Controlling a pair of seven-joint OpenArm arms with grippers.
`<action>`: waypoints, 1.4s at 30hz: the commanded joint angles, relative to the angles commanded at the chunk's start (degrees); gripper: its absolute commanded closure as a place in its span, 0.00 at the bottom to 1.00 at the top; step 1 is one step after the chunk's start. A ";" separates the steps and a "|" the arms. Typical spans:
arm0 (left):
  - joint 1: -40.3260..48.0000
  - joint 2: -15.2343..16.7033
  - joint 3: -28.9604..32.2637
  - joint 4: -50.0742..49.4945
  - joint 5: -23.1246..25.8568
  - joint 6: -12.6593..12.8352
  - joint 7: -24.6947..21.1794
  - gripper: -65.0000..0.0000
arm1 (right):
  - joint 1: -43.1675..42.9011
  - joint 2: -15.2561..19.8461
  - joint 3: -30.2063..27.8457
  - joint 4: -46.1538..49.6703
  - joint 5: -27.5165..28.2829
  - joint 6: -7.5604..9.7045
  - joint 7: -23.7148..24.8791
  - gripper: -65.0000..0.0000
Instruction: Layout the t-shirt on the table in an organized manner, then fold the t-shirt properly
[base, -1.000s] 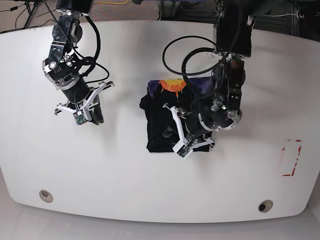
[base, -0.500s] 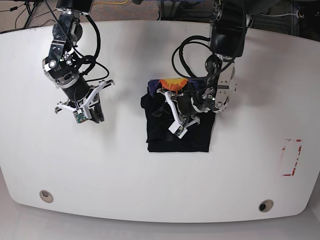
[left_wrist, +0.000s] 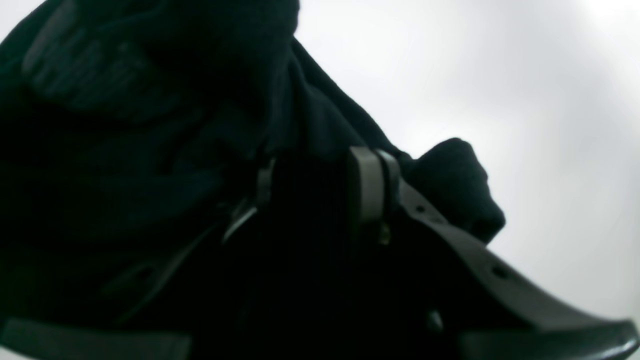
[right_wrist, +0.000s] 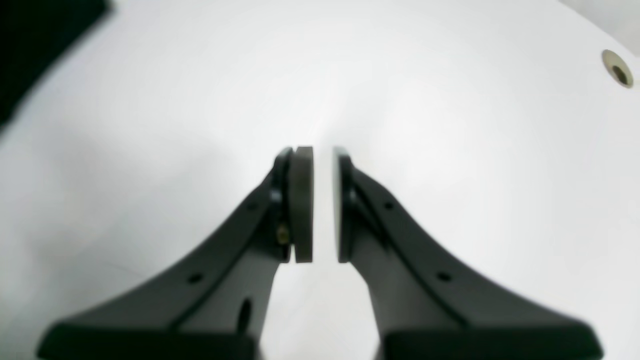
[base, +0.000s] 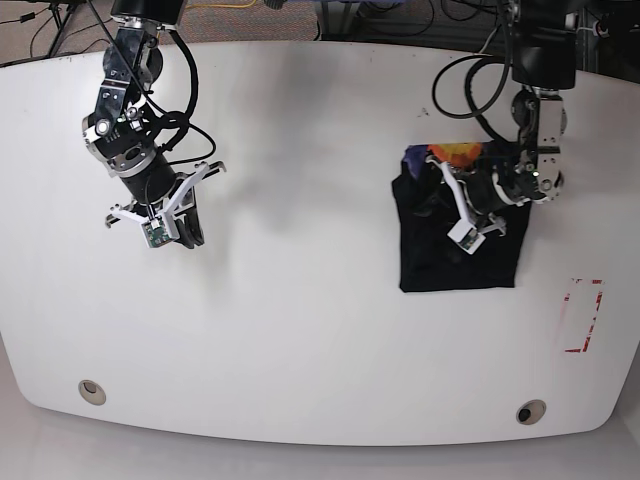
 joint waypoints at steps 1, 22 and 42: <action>0.26 -1.14 -0.62 0.00 0.00 0.00 0.00 0.73 | -0.09 0.00 0.00 0.00 0.00 0.00 0.00 0.91; 6.07 -15.38 -9.23 0.26 0.00 0.00 -0.09 0.73 | -2.46 -0.35 -0.35 0.26 0.00 2.73 0.00 0.91; 1.58 -3.52 -9.93 26.99 4.66 0.00 6.42 0.74 | -1.85 -0.09 -0.35 -3.69 -1.67 2.29 8.62 0.91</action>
